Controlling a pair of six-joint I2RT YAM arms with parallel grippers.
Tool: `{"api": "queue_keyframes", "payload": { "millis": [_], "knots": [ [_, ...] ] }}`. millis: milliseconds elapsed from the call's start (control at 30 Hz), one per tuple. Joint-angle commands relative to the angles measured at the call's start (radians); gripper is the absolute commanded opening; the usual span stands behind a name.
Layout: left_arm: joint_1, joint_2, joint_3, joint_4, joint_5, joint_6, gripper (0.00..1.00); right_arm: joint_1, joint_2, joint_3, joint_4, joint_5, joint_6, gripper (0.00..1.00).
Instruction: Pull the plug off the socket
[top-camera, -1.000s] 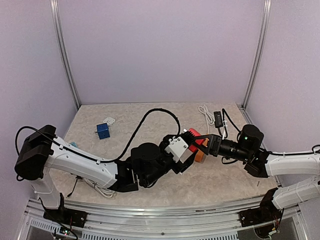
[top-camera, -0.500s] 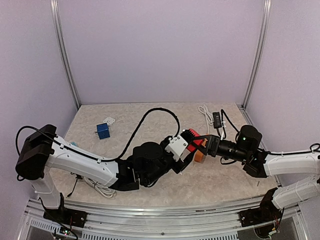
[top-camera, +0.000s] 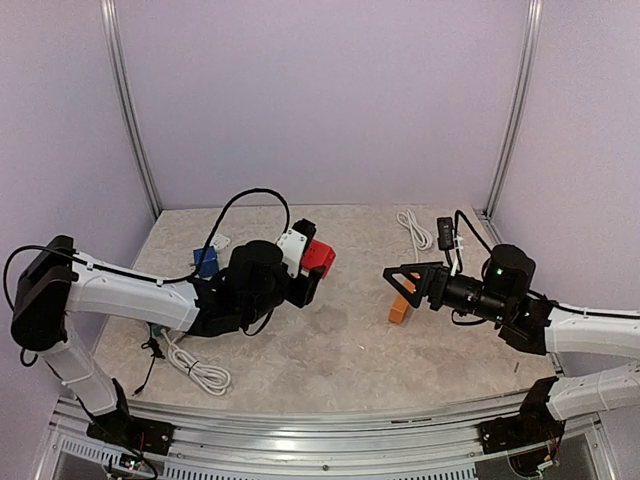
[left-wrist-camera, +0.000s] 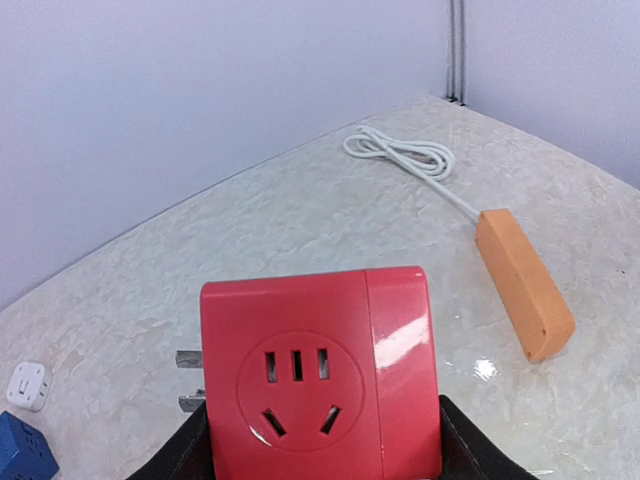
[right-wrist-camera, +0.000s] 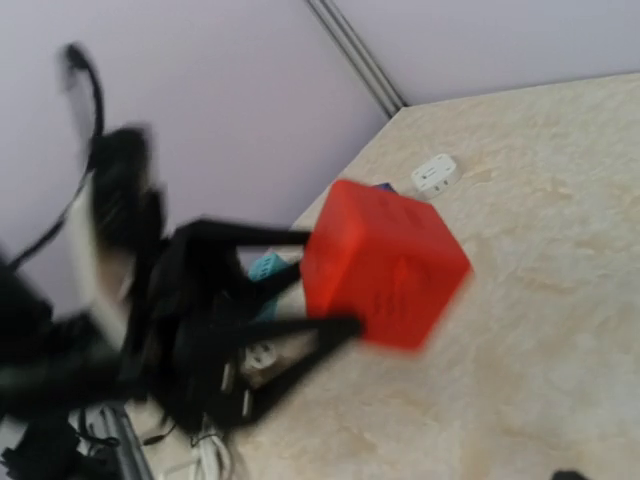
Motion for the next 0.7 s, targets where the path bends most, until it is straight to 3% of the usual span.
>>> {"api": "queue_keyframes", "payload": {
  "millis": [0,267,667],
  "knots": [
    [0.150,-0.089,-0.032,-0.161,0.087,-0.155,0.41,-0.007,-0.021,0.008,-0.090,0.036,-0.052,1.00],
    [0.451,-0.028,0.103,-0.345,0.243,-0.198,0.41,-0.010,-0.017,-0.023,-0.062,0.022,-0.035,1.00],
    [0.641,0.295,0.457,-0.433,0.374,-0.092,0.42,-0.011,-0.062,-0.056,-0.101,0.030,-0.032,1.00]
  ]
}}
